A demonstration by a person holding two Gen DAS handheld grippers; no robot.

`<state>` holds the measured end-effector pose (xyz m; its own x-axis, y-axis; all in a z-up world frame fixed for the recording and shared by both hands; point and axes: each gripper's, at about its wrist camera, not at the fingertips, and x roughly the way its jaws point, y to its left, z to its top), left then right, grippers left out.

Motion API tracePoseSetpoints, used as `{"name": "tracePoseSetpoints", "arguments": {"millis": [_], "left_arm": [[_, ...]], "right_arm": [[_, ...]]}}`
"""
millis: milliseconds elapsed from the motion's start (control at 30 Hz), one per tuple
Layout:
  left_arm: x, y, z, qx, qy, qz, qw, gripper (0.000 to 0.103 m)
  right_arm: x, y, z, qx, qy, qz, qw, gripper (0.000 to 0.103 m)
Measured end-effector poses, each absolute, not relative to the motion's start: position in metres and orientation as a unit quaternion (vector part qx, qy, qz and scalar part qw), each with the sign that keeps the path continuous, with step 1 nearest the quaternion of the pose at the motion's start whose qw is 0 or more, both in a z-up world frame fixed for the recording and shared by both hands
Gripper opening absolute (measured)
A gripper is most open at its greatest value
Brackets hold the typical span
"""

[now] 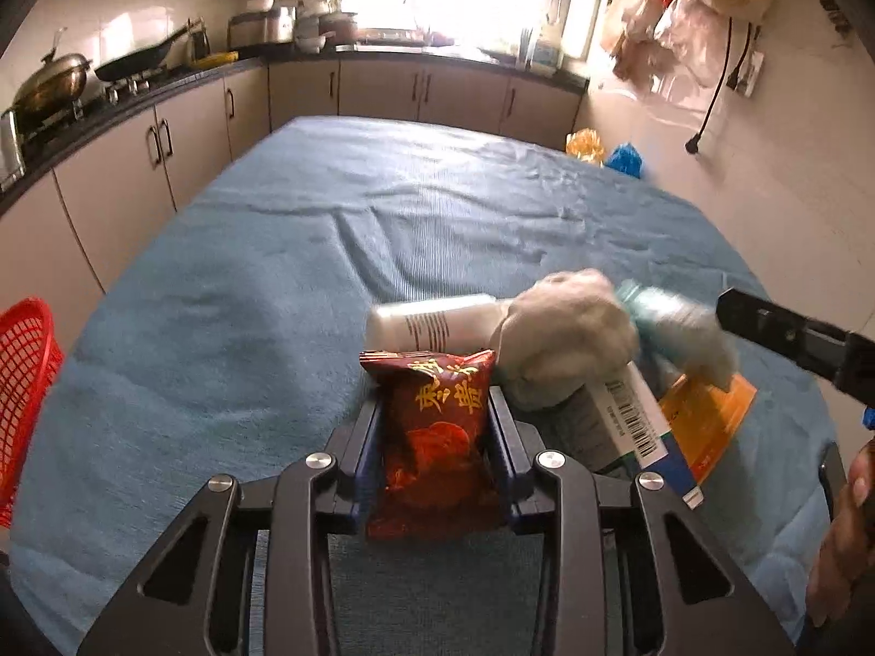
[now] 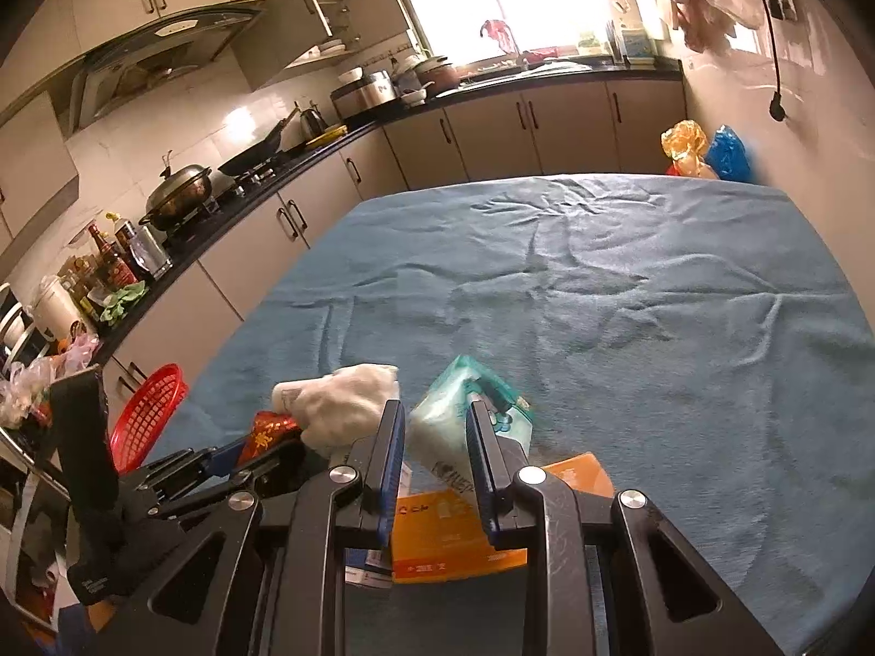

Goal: Collect trash

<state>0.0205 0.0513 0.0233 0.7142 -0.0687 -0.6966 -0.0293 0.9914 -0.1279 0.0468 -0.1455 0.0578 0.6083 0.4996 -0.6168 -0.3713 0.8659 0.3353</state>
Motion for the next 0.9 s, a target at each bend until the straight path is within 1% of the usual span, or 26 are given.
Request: {"name": "tracePoseSetpoints", "arguments": {"millis": [200,300,400,433,467,500,533,700,733,767,800,833,867,900], "left_arm": [[0.006,0.055,0.042,-0.055,0.319,0.005,0.946,0.034],[0.007,0.053,0.043,-0.048,0.319,0.007,0.947,0.034],[0.01,0.053,0.042,-0.049,0.324,0.005,0.945,0.034],[0.01,0.053,0.042,-0.05,0.325,0.004,0.944,0.034],[0.01,0.052,0.042,-0.05,0.326,0.004,0.944,0.034],[0.01,0.052,0.042,-0.049,0.325,0.004,0.944,0.034],[0.011,0.051,0.042,-0.049,0.326,0.003,0.944,0.034],[0.011,0.051,0.04,-0.05,0.33,0.002,0.943,0.034],[0.011,0.05,0.04,-0.051,0.331,0.001,0.942,0.034],[0.012,0.05,0.039,-0.052,0.332,0.0,0.942,0.034],[0.011,0.05,0.039,-0.052,0.332,0.0,0.942,0.034],[0.011,0.049,0.039,-0.052,0.332,-0.001,0.942,0.034],[0.01,0.048,0.039,-0.05,0.331,-0.003,0.942,0.034],[0.01,0.048,0.039,-0.05,0.331,-0.002,0.942,0.034]], "right_arm": [[0.038,-0.146,0.066,0.099,0.34,0.263,0.897,0.025],[0.034,-0.145,0.071,0.093,0.327,0.264,0.902,0.025],[0.037,-0.145,0.068,0.084,0.338,0.245,0.905,0.026],[0.04,-0.145,0.065,0.081,0.348,0.241,0.902,0.033],[0.044,-0.145,0.062,0.08,0.36,0.235,0.899,0.05],[0.047,-0.147,0.057,0.085,0.369,0.228,0.897,0.062],[0.05,-0.148,0.053,0.087,0.379,0.227,0.893,0.078],[0.057,-0.142,0.039,0.076,0.399,0.212,0.889,0.078],[0.059,-0.141,0.036,0.074,0.404,0.21,0.887,0.077],[0.061,-0.139,0.031,0.073,0.412,0.211,0.883,0.074],[0.062,-0.137,0.027,0.071,0.418,0.212,0.881,0.073],[0.06,-0.136,0.027,0.063,0.409,0.207,0.886,0.068],[0.06,-0.134,0.026,0.055,0.409,0.205,0.887,0.061],[0.06,-0.13,0.024,0.051,0.412,0.211,0.885,0.057]]}}
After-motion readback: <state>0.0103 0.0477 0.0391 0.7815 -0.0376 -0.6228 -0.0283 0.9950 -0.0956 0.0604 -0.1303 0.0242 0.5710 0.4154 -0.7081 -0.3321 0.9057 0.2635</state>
